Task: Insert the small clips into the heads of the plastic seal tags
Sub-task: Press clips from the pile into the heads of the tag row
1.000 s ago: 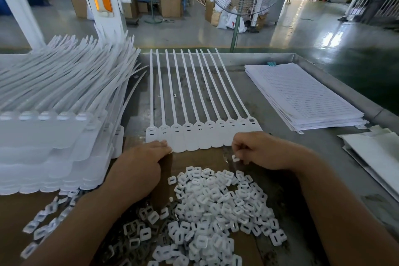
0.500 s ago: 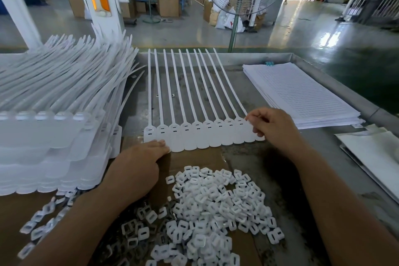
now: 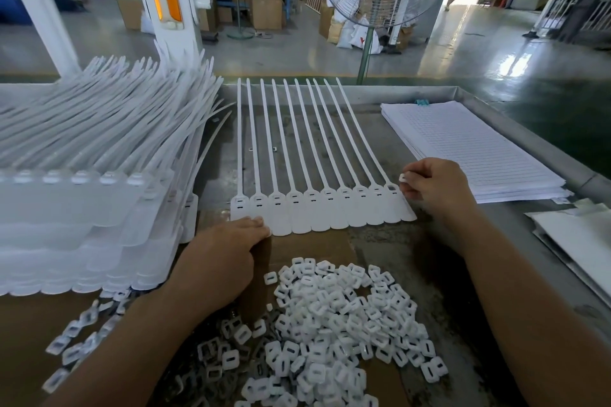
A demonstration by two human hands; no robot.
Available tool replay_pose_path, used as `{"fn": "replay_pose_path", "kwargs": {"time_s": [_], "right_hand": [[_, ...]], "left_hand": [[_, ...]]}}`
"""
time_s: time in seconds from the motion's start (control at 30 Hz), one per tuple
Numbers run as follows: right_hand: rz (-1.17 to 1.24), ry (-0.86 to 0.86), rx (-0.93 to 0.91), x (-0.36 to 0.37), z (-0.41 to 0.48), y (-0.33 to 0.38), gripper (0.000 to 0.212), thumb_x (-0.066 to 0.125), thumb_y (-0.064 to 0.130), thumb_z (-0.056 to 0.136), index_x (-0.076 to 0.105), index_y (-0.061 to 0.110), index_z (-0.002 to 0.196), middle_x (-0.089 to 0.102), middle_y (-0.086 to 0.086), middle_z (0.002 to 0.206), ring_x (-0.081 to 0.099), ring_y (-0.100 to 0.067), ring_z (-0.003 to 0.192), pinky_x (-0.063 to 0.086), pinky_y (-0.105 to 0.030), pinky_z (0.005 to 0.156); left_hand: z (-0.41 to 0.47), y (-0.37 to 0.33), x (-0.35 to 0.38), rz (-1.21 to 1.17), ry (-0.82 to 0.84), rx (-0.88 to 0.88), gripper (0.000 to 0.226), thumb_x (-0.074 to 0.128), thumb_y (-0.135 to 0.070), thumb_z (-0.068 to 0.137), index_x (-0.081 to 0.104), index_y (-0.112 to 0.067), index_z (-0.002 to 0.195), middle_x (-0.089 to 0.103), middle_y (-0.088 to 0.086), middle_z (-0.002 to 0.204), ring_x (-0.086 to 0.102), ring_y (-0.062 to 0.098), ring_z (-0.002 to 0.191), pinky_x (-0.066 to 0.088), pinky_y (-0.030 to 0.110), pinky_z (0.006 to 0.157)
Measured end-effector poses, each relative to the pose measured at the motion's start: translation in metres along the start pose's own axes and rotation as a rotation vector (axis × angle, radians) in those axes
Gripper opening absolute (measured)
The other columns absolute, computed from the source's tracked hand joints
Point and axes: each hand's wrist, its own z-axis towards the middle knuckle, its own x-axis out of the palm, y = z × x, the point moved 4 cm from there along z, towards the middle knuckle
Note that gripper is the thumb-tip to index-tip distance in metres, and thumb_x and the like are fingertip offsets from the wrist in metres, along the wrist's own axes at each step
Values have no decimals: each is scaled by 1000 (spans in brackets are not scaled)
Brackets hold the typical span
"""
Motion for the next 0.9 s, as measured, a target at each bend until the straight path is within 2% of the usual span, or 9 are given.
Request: {"fn": "replay_pose_path", "kwargs": {"time_s": [0.1, 0.17, 0.27, 0.37, 0.53, 0.7, 0.8, 0.9], "right_hand": [[-147, 38, -8, 9, 6, 0, 7, 59, 16, 88, 66, 19, 87, 63, 4, 85, 56, -11, 74, 45, -29, 71], [-157, 81, 16, 16, 8, -4, 11, 56, 15, 90, 67, 15, 94, 61, 2, 90, 54, -13, 82, 41, -30, 76], [-166, 103, 38, 21, 8, -8, 11, 55, 14, 90, 66, 14, 94, 59, 1, 93, 52, -14, 91, 37, -28, 78], [-199, 124, 24, 22, 9, -9, 12, 55, 13, 90, 66, 11, 94, 59, 0, 90, 51, -14, 89, 36, -27, 77], [-291, 136, -15, 24, 11, -11, 13, 52, 13, 91, 59, 20, 83, 54, 7, 81, 48, -10, 82, 33, -26, 72], [-295, 118, -61, 26, 12, -13, 16, 54, 10, 89, 60, 21, 81, 55, 14, 74, 48, -4, 74, 32, -24, 67], [-238, 70, -68, 26, 10, -13, 17, 58, 6, 86, 63, 20, 79, 58, 14, 73, 52, -6, 76, 35, -22, 71], [-187, 51, -51, 24, 8, -11, 14, 62, 5, 84, 68, 17, 82, 60, 10, 77, 54, -7, 79, 38, -22, 75]], "left_hand": [[0, 1, 0, -5, -12, 5, 56, 39, -4, 88, 39, -32, 136, 30, -17, 146, 23, -1, 134, 13, 17, 108], [0, 1, 0, -10, -18, 5, 56, 39, -4, 87, 40, -33, 135, 30, -17, 145, 23, -1, 134, 13, 16, 108], [-1, 1, 0, -12, -13, 3, 56, 39, -3, 87, 40, -32, 135, 30, -17, 145, 23, -1, 134, 14, 17, 108], [0, 1, 1, -8, -6, 4, 56, 38, -4, 88, 38, -32, 136, 29, -17, 146, 22, -1, 135, 14, 18, 108], [-1, 2, 1, -3, -13, 5, 55, 38, -5, 88, 39, -32, 136, 30, -17, 145, 22, -1, 134, 13, 17, 108], [-1, 2, 2, 6, -22, 10, 55, 38, -6, 89, 38, -33, 136, 29, -18, 146, 22, -2, 134, 12, 15, 107], [-2, 3, 3, 8, -27, 21, 55, 39, -7, 89, 36, -33, 137, 28, -19, 146, 20, -4, 134, 7, 8, 101], [-2, 3, 3, 7, -31, 20, 55, 38, -6, 89, 35, -32, 137, 27, -18, 146, 20, -4, 134, 7, 8, 100]]}}
